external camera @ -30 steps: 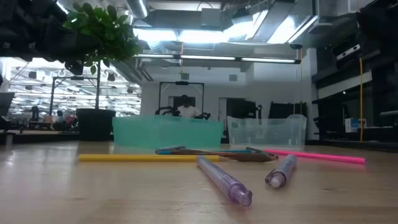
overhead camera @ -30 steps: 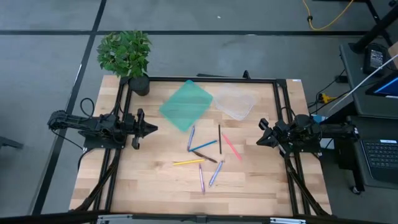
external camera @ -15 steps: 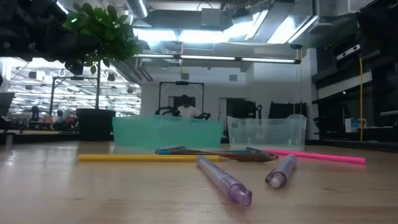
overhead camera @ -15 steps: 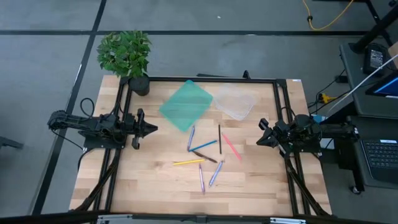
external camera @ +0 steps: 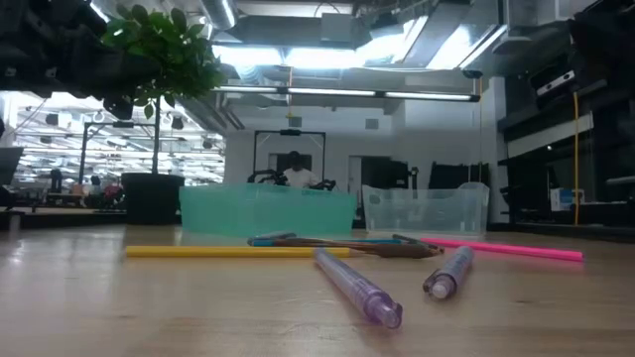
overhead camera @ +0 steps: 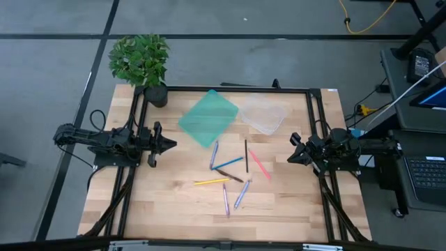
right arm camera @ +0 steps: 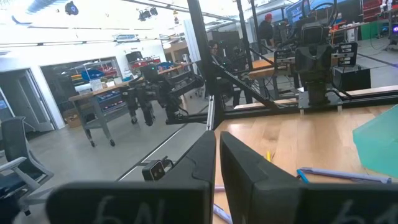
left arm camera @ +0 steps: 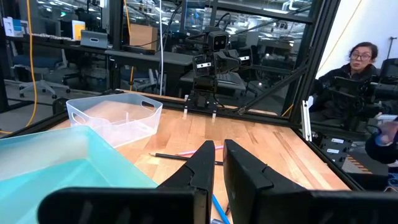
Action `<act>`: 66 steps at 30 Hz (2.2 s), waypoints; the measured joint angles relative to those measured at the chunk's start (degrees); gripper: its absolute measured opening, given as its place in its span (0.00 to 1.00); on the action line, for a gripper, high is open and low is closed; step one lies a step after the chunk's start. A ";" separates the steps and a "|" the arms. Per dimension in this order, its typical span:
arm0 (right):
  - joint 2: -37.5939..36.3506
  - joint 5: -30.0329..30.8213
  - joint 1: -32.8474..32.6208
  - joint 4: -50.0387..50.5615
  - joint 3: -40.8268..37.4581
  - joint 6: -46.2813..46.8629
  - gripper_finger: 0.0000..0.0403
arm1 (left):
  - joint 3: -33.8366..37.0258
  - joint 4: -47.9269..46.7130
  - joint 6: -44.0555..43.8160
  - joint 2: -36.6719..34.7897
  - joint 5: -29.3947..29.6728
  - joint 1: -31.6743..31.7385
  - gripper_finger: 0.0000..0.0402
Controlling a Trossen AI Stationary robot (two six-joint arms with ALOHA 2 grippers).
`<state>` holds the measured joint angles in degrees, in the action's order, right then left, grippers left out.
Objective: Sort pens & pencils
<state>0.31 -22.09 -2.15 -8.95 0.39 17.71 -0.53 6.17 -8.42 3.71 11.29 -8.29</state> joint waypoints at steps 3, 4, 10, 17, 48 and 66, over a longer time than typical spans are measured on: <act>0.01 0.01 0.01 0.00 0.01 -0.06 0.06 | -0.01 0.00 0.00 -0.01 0.00 0.00 0.07; -0.01 0.00 0.01 0.00 -0.01 0.00 0.06 | -0.01 0.00 0.00 0.00 0.00 0.00 0.07; -0.01 0.00 0.01 0.00 0.01 0.03 0.06 | 0.00 0.00 0.01 0.01 0.00 0.00 0.07; 0.00 0.02 0.01 -0.05 0.00 -0.03 0.06 | 0.00 0.00 0.00 0.01 0.00 0.00 0.07; -0.01 -1.51 0.04 4.46 -0.01 -5.97 0.06 | -0.01 0.46 -0.03 -0.01 0.00 0.02 0.07; 0.56 7.73 0.06 4.68 0.00 -23.01 0.06 | -0.01 2.30 13.17 2.64 -1.31 0.00 0.06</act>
<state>0.86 -14.36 -2.09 -4.27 0.40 -5.30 -0.54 8.47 4.75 6.35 9.98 -8.29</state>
